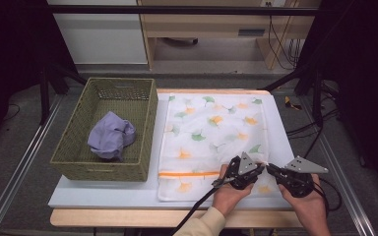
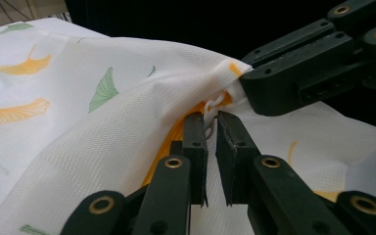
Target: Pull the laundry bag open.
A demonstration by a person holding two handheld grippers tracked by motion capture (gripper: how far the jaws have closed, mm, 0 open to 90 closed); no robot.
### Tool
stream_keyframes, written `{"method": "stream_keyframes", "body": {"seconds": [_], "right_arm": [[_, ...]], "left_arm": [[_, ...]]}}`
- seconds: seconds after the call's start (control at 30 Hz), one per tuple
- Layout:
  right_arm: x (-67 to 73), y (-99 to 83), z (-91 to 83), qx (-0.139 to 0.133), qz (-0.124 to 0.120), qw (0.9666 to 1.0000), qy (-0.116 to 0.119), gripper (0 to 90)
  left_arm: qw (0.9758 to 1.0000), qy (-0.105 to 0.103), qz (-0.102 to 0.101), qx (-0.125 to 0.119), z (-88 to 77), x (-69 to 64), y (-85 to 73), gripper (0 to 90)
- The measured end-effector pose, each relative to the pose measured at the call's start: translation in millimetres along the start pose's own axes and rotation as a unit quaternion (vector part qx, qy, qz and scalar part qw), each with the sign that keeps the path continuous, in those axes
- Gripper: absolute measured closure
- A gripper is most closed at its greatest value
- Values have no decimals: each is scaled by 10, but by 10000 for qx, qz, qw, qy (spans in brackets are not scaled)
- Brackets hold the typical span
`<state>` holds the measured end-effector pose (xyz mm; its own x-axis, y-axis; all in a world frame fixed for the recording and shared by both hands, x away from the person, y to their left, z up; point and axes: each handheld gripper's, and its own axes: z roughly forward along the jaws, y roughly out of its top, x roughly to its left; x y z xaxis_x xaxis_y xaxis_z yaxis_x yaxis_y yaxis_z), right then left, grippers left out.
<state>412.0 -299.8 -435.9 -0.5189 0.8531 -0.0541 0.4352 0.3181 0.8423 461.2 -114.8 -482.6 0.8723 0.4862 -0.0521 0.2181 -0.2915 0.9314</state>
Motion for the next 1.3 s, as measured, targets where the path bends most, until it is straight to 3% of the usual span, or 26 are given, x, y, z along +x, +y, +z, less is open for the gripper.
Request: {"method": "stream_keyframes", "body": {"seconds": [0.2, 0.33, 0.7, 1.0, 1.3], "right_arm": [[-3, 2, 1, -5, 8, 10000, -9, 857], [-1, 0, 7, 4, 29, 10000, 13, 857], [1, 0, 22, 15, 61, 10000, 28, 858], [12, 8, 18, -5, 79, 10000, 28, 858], [26, 23, 13, -16, 23, 10000, -34, 858]], "left_arm": [[10000, -23, 24, -24, 2, -20, 4, 863], [9999, 91, -9, -43, -3, -13, 7, 887], [9999, 58, -139, -44, 17, 9, 3, 853], [9996, 109, -276, -10, 9, -11, 25, 895], [9994, 244, -200, 140, -19, -34, 75, 896]]}}
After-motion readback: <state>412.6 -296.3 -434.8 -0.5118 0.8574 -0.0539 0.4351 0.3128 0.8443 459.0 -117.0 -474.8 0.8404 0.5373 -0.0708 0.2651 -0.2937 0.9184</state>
